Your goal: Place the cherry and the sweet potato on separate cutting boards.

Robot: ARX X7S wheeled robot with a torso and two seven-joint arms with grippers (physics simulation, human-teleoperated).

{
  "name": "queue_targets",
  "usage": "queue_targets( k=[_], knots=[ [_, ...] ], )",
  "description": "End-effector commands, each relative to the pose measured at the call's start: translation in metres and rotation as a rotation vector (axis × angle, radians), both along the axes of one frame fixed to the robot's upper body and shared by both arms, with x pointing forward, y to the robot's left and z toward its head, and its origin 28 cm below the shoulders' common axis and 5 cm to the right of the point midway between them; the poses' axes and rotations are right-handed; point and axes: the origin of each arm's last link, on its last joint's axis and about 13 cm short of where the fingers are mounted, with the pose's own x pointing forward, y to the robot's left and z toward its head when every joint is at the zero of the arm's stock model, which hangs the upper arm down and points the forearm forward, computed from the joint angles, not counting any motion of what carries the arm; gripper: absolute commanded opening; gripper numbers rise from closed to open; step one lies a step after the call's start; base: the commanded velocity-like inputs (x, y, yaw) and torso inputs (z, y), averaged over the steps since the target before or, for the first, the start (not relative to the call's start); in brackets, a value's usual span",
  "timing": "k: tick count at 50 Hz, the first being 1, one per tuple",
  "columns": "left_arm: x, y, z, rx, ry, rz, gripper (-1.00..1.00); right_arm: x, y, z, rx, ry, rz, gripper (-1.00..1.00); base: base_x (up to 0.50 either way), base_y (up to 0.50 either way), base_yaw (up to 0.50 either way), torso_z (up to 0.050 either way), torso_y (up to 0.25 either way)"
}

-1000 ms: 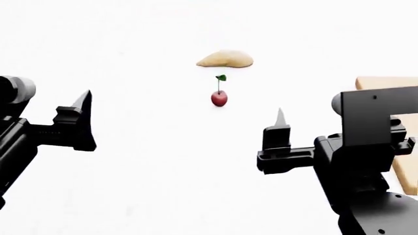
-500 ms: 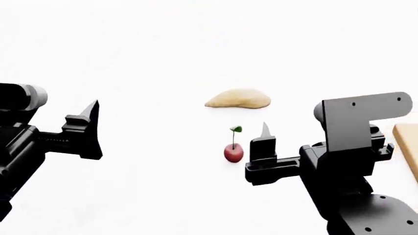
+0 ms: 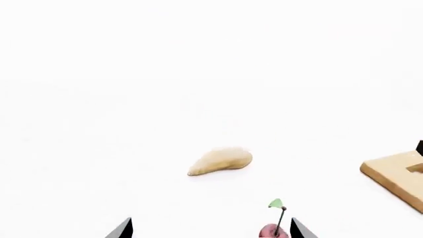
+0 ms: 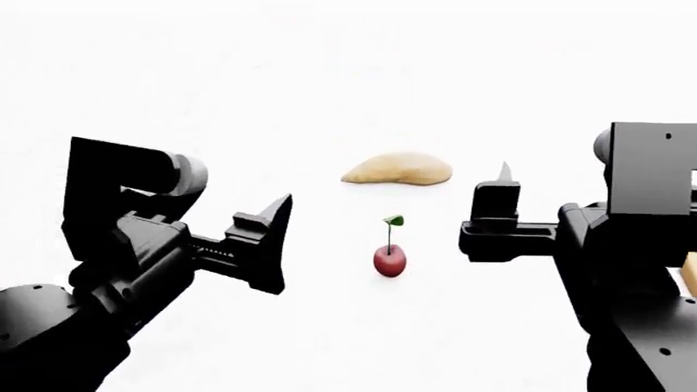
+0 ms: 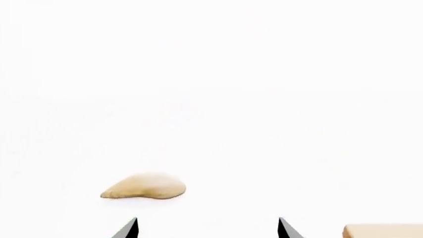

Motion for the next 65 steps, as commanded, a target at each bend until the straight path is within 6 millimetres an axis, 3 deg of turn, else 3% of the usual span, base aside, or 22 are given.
queue_targets(
  k=[1,6,9,15,29,45,50,65],
  knots=[
    [0.020,-0.053,-0.001,-0.010,0.042,-0.151,1.00,0.000,-0.008,0.008,0.017,0.007,-0.062,1.00,0.00,0.00,0.00,0.000,0.000],
    [0.030,-0.076,-0.004,0.015,0.037,-0.186,1.00,-0.003,-0.011,0.015,0.016,-0.001,-0.071,1.00,0.00,0.00,0.00,0.000,0.000],
    [0.038,-0.084,-0.013,0.042,0.046,-0.175,1.00,-0.005,-0.017,0.023,-0.004,-0.004,-0.084,1.00,0.00,0.00,0.00,0.000,0.000],
    [0.056,-0.094,-0.029,0.097,0.071,-0.157,1.00,-0.007,-0.018,0.020,-0.002,0.009,-0.081,1.00,0.00,0.00,0.00,0.000,0.000],
    [0.058,-0.104,-0.062,0.147,0.122,-0.140,1.00,-0.013,-0.023,0.009,0.006,0.042,-0.073,1.00,0.00,0.00,0.00,0.000,0.000],
    [0.067,-0.097,-0.056,0.158,0.130,-0.040,1.00,-0.017,-0.020,0.006,0.026,0.045,-0.053,1.00,0.00,0.00,0.00,0.000,0.000],
    [0.071,-0.098,-0.043,0.151,0.084,-0.038,1.00,-0.017,-0.020,0.006,0.017,0.052,-0.056,1.00,0.00,0.00,0.00,0.000,0.000],
    [0.062,-0.100,-0.058,0.197,0.139,-0.051,1.00,-0.017,-0.019,0.004,0.004,0.035,0.002,1.00,0.08,0.00,0.00,0.000,0.000]
  ],
)
